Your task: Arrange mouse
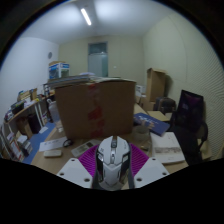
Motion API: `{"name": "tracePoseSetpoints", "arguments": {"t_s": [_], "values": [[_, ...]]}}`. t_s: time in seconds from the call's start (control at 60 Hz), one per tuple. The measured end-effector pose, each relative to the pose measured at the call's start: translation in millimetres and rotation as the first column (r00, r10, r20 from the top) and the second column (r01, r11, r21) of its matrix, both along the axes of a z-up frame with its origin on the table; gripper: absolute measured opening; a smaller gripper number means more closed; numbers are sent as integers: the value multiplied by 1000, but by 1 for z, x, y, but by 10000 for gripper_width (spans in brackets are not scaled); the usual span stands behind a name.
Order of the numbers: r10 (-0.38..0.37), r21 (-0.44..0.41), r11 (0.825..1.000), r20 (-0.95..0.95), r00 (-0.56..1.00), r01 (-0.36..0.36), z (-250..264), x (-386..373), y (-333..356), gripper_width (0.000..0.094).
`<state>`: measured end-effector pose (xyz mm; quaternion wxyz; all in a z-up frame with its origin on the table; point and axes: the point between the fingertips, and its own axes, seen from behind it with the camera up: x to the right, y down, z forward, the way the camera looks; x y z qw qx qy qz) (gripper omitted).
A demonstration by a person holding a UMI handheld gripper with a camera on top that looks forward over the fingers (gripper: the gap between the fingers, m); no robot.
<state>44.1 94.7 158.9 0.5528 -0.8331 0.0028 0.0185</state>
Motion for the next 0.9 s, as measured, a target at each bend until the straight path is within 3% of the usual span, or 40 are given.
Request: {"name": "tracePoseSetpoints", "arguments": {"t_s": [0.067,0.183,0.367,0.383,0.433,0.517,0.533,0.567,0.667,0.9], "values": [[46,-27,999,11,999,-46,-13,-29,3,404],[103,-156,982,-23,994,-105,-92,-77,-13,404],[99,-298,950,12,995,-91,-175,-82,-45,420],[97,-263,961,10,995,-91,-172,-83,-42,416],[107,-260,960,16,994,-100,-174,-83,-43,423],[115,-276,955,10,993,-108,-173,-83,-41,531],[117,-280,954,8,993,-110,-173,-84,-41,601],[120,-295,949,2,993,-115,-173,-84,-41,594],[146,-329,930,-74,987,-162,-164,-92,-54,861],[174,-272,933,-234,957,-236,-73,-88,-139,835]]}}
